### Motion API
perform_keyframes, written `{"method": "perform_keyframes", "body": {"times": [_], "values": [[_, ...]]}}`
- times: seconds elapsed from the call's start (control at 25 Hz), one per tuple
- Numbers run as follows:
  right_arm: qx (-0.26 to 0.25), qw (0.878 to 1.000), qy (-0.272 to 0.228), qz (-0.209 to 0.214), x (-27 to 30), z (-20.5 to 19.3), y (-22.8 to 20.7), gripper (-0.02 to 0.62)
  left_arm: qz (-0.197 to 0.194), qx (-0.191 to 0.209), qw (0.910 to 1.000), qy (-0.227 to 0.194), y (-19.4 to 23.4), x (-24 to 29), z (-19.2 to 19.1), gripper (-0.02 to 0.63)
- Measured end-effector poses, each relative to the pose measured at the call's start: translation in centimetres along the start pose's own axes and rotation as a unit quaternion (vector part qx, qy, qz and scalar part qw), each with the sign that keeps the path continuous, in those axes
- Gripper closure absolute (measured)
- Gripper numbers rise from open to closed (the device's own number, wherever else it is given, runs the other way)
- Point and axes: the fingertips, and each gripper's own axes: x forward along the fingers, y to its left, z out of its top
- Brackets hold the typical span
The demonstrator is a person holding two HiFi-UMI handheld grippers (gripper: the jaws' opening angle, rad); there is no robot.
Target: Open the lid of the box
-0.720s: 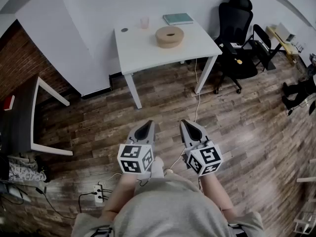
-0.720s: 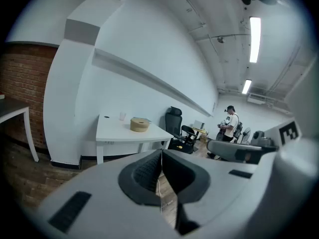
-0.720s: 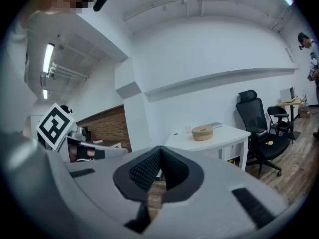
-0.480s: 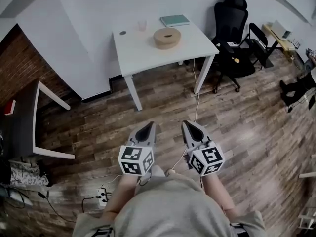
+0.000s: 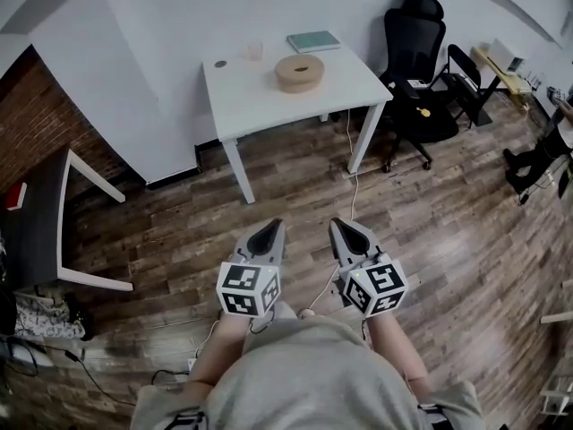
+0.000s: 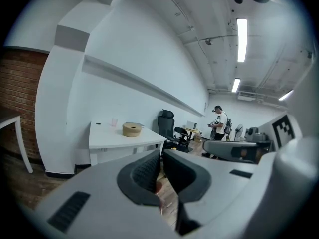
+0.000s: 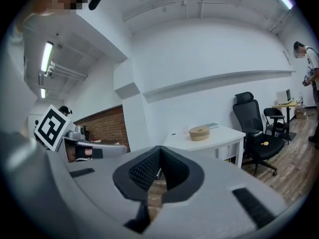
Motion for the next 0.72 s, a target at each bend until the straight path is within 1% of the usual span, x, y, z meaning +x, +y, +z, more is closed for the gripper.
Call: {"method": "perform_keyframes", "body": {"times": [0.12, 0.2, 0.24, 0.44, 0.56, 0.72], "values": [[-0.005, 1.000, 0.001, 0.004, -0.4, 0.1, -0.4, 0.594, 0.001, -0.001, 1.0000, -0.003, -0.6, 0.1, 0.1, 0.587], [-0.009, 1.000, 0.002, 0.007, -0.8, 0.0, -0.7, 0.594, 0.000, -0.001, 1.0000, -0.003, -1.2, 0.2, 0.0, 0.554], [-0.011, 1.000, 0.003, 0.007, -1.0, -0.1, -0.8, 0.592, 0.000, 0.000, 1.0000, -0.004, -1.5, 0.2, 0.0, 0.548], [-0.011, 1.000, 0.002, 0.010, -1.3, -0.5, -1.7, 0.561, 0.000, -0.002, 1.0000, -0.007, -2.4, 0.7, -0.5, 0.512], [-0.007, 1.000, 0.008, 0.013, -1.5, -0.8, -2.2, 0.538, -0.002, -0.002, 1.0000, -0.004, -2.9, 1.0, -0.8, 0.477], [-0.002, 1.000, 0.014, 0.014, -1.8, -1.1, -3.0, 0.514, -0.001, -0.004, 1.0000, 0.004, -3.4, 1.4, -1.2, 0.451]]}}
